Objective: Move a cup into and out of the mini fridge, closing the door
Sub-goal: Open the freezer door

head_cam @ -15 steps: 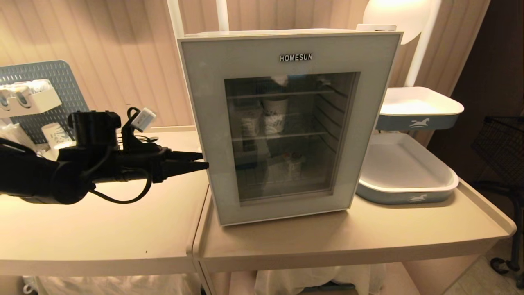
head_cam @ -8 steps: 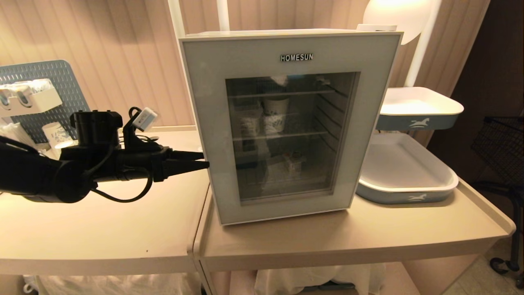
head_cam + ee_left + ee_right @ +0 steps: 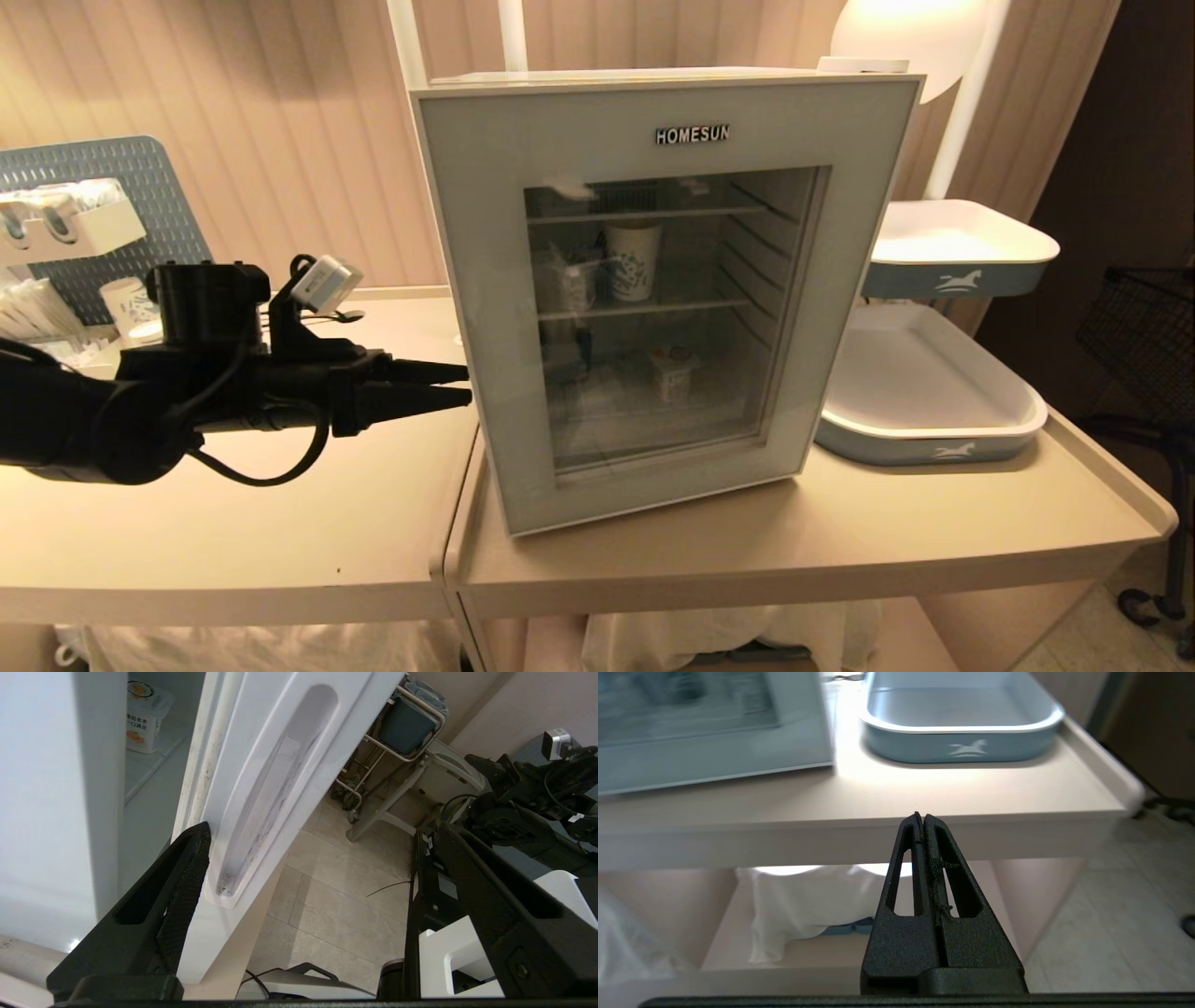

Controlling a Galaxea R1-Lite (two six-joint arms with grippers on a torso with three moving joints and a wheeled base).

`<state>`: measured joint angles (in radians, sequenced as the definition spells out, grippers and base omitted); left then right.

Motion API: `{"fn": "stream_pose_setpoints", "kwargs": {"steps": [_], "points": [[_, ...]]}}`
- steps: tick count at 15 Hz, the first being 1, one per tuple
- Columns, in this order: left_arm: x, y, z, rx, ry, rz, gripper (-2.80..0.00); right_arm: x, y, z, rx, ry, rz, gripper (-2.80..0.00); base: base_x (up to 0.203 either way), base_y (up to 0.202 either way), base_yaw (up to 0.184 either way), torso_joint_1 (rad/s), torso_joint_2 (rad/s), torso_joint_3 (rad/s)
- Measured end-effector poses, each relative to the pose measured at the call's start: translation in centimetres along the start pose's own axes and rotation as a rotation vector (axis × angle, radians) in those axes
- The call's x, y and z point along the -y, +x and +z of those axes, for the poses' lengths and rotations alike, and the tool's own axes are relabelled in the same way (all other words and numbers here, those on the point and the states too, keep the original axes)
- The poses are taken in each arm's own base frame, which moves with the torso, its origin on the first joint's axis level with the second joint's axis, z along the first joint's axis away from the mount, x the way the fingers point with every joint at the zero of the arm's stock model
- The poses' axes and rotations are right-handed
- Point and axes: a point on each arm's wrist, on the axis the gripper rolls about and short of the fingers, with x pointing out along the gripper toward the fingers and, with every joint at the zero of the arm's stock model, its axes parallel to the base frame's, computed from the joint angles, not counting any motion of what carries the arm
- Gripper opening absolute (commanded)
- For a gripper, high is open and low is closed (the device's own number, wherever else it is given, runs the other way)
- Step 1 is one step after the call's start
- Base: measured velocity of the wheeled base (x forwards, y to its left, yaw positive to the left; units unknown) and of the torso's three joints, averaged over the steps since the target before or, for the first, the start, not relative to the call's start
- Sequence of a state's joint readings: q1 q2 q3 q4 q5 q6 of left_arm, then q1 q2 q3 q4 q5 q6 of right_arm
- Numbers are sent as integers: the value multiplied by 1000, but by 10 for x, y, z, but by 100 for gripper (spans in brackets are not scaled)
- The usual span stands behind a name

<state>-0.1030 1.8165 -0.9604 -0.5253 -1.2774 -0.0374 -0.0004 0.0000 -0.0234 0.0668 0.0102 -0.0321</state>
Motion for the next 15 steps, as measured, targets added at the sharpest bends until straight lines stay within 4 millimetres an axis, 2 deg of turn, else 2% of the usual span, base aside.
{"fn": "stream_pose_setpoints", "kwargs": {"steps": [6,15], "points": [[29,7,-5,-17,6,-51,0,0,0,0,0,0,1,-280,0,0,0,0,0,0],[113,28,-12,-59,92,-242,0,0,0,0,-1,0,1,-280,0,0,0,0,0,0]]}}
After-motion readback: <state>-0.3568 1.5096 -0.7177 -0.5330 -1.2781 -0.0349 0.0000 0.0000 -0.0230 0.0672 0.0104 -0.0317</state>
